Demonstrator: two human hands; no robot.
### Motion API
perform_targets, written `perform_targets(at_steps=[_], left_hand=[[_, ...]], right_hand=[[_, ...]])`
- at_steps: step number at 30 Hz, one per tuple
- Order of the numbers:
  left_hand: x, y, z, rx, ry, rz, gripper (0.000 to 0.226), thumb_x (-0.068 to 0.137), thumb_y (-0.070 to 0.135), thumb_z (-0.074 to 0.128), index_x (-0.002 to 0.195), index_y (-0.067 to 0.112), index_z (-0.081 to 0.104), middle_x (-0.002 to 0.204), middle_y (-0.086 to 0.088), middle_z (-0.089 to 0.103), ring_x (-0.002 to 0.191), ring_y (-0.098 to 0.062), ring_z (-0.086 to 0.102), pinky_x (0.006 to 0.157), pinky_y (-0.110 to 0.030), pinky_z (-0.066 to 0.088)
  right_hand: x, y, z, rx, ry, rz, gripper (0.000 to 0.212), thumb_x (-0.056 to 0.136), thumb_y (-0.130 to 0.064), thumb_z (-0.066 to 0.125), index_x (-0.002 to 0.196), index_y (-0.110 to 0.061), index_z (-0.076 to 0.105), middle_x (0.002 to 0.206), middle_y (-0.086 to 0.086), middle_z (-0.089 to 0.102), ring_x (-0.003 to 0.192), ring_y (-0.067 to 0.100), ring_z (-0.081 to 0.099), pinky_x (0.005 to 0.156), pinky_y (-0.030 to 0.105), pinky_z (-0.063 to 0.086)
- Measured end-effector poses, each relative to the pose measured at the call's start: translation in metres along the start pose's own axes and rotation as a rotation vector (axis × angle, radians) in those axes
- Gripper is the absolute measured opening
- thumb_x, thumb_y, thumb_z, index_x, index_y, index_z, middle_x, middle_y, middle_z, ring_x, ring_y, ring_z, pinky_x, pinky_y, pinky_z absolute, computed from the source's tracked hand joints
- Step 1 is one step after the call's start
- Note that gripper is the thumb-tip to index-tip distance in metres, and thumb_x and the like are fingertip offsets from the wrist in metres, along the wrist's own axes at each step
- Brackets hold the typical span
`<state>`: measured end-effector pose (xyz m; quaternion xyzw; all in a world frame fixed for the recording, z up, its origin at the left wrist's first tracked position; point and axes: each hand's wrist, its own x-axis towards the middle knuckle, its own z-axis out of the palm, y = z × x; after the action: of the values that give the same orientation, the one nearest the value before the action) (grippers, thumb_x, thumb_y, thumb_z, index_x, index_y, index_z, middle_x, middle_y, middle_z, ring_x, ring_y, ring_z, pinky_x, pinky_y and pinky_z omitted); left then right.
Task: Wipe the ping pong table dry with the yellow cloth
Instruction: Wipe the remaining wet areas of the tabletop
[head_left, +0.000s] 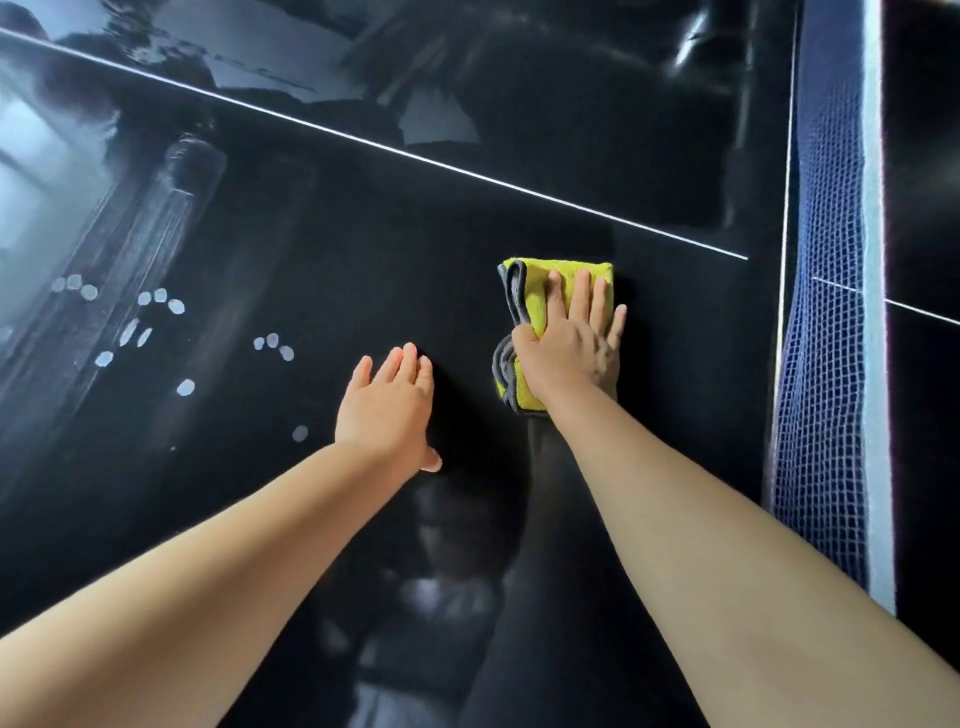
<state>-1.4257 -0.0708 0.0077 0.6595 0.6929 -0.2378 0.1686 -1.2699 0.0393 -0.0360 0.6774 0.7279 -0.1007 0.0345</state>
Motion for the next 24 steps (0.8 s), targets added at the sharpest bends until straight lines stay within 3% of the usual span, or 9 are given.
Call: perform_targets(at_steps=[2,5,8,11,14,19,22,24], left_hand=[[-0.01,0.0,0.005,-0.012,0.1,0.009,0.102,0.082,0.057,0.059,0.151,0.011,-0.001,0.158,-0.009,-0.006,0.146,-0.022,-0.006,0.118,-0.04,0.001],[-0.035,0.008,0.022,-0.034,0.307,0.096,0.077,0.09,0.039,0.056,0.149,0.013,0.014,0.158,-0.007,0.008,0.145,-0.021,0.007,0.118,-0.036,0.006],[-0.069,0.015,0.049,-0.098,0.378,0.139,0.064,0.092,0.022,0.052,0.148,0.015,0.022,0.157,-0.006,0.017,0.143,-0.02,0.018,0.116,-0.034,0.012],[-0.101,0.011,0.071,-0.093,0.412,0.18,0.062,0.09,0.017,0.049,0.148,0.012,0.025,0.155,-0.008,0.022,0.142,-0.022,0.024,0.115,-0.035,0.016],[-0.131,0.002,0.087,-0.059,0.409,0.217,0.065,0.092,0.016,0.044,0.15,0.011,0.016,0.157,-0.008,0.015,0.144,-0.022,0.017,0.116,-0.034,0.011],[-0.18,-0.014,0.114,-0.085,0.434,0.269,0.068,0.092,0.013,0.042,0.151,0.012,0.01,0.158,-0.007,0.012,0.144,-0.022,0.015,0.116,-0.034,0.009],[-0.211,-0.02,0.137,-0.12,0.466,0.348,0.069,0.088,0.009,0.047,0.15,0.012,0.016,0.157,-0.006,0.017,0.143,-0.022,0.021,0.116,-0.034,0.015],[-0.231,-0.024,0.152,-0.146,0.478,0.405,0.071,0.081,0.004,0.058,0.146,0.012,0.031,0.152,-0.006,0.029,0.137,-0.023,0.035,0.112,-0.035,0.026]], right_hand=[[-0.028,-0.002,0.007,-0.007,0.0,0.001,0.072,0.096,-0.048,0.03,0.157,-0.027,-0.003,0.165,0.006,-0.011,0.15,0.024,-0.016,0.12,0.05,-0.01],[-0.073,-0.006,0.017,-0.018,-0.013,0.006,0.073,0.096,-0.049,0.03,0.157,-0.027,-0.005,0.164,0.006,-0.013,0.15,0.024,-0.018,0.12,0.05,-0.011],[-0.123,-0.01,0.026,-0.034,-0.024,0.012,0.074,0.096,-0.051,0.029,0.157,-0.027,-0.007,0.164,0.006,-0.014,0.15,0.025,-0.019,0.12,0.05,-0.011],[-0.174,-0.016,0.035,-0.047,-0.022,0.007,0.074,0.097,-0.051,0.029,0.157,-0.026,-0.005,0.164,0.008,-0.012,0.15,0.026,-0.017,0.12,0.049,-0.012],[-0.226,-0.022,0.045,-0.045,-0.048,0.019,0.075,0.098,-0.054,0.029,0.156,-0.026,-0.008,0.164,0.008,-0.015,0.149,0.026,-0.019,0.12,0.049,-0.013],[-0.308,-0.036,0.062,-0.018,-0.01,0.025,0.078,0.085,-0.062,0.005,0.153,-0.026,-0.009,0.164,0.008,-0.01,0.15,0.027,-0.015,0.119,0.048,-0.014],[-0.35,-0.044,0.073,0.014,-0.007,0.042,0.077,0.087,-0.062,0.009,0.153,-0.026,-0.005,0.164,0.008,-0.005,0.151,0.027,-0.011,0.119,0.048,-0.012],[-0.378,-0.049,0.081,0.013,-0.001,0.062,0.076,0.09,-0.063,0.014,0.155,-0.025,0.003,0.164,0.01,0.003,0.152,0.029,-0.001,0.119,0.049,-0.006]])
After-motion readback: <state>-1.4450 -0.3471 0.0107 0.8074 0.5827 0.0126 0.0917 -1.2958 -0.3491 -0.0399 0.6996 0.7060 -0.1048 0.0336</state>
